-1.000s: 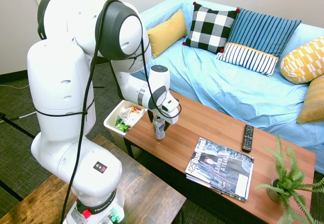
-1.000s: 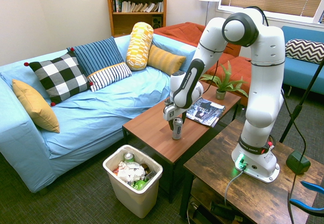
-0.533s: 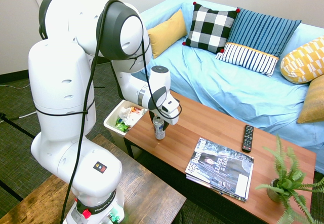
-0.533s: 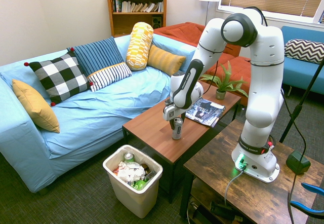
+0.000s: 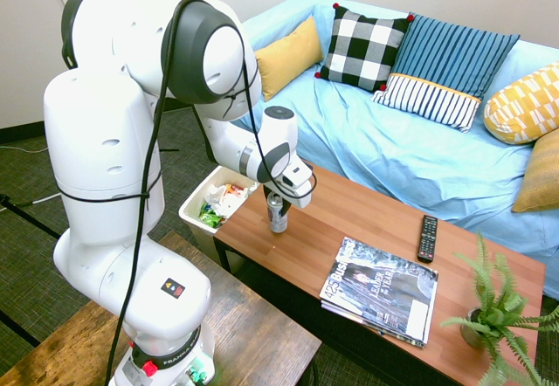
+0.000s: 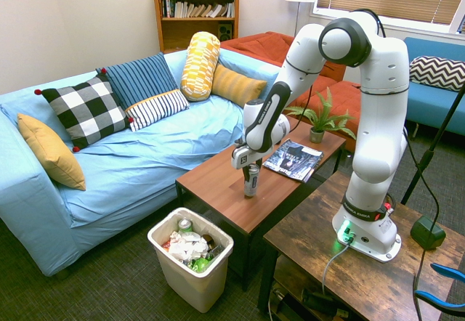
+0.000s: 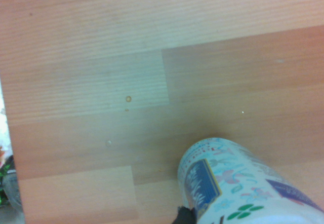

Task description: Throw the can in the trash bin

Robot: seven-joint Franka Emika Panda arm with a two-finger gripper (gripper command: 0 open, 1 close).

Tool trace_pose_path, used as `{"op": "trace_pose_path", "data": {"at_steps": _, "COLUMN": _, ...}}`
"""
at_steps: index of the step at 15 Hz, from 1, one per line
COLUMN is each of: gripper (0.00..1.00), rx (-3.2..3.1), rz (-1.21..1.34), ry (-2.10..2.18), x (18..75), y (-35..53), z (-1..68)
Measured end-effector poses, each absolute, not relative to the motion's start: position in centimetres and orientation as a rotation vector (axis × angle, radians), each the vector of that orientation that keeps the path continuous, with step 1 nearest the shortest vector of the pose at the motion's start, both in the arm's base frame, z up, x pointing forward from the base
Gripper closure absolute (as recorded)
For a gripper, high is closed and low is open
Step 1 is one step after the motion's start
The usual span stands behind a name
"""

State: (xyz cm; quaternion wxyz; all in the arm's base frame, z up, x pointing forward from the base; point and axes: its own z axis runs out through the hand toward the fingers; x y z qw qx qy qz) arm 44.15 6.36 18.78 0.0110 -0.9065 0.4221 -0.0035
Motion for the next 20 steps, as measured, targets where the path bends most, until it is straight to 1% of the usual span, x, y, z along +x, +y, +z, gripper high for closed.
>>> {"op": "trace_pose_path", "data": {"at_steps": 4, "gripper": 1.00, "rx": -2.853, "rz": -0.135, "ry": 1.270, "x": 46.1, "y": 10.6, "z": 23.0}}
{"op": "trace_pose_path", "data": {"at_steps": 7, "gripper": 1.00, "rx": -2.908, "rz": -0.216, "ry": 1.203, "x": 47.1, "y": 16.4, "z": 24.5}}
{"op": "trace_pose_path", "data": {"at_steps": 13, "gripper": 1.00, "rx": -3.029, "rz": -0.305, "ry": 1.012, "x": 44.1, "y": 29.6, "z": 21.7}}
{"op": "trace_pose_path", "data": {"at_steps": 17, "gripper": 1.00, "rx": -3.090, "rz": -0.359, "ry": 0.924, "x": 42.3, "y": 34.0, "z": 19.9}}
{"op": "trace_pose_path", "data": {"at_steps": 20, "gripper": 1.00, "rx": -3.127, "rz": -0.390, "ry": 0.883, "x": 42.6, "y": 36.2, "z": 18.6}}
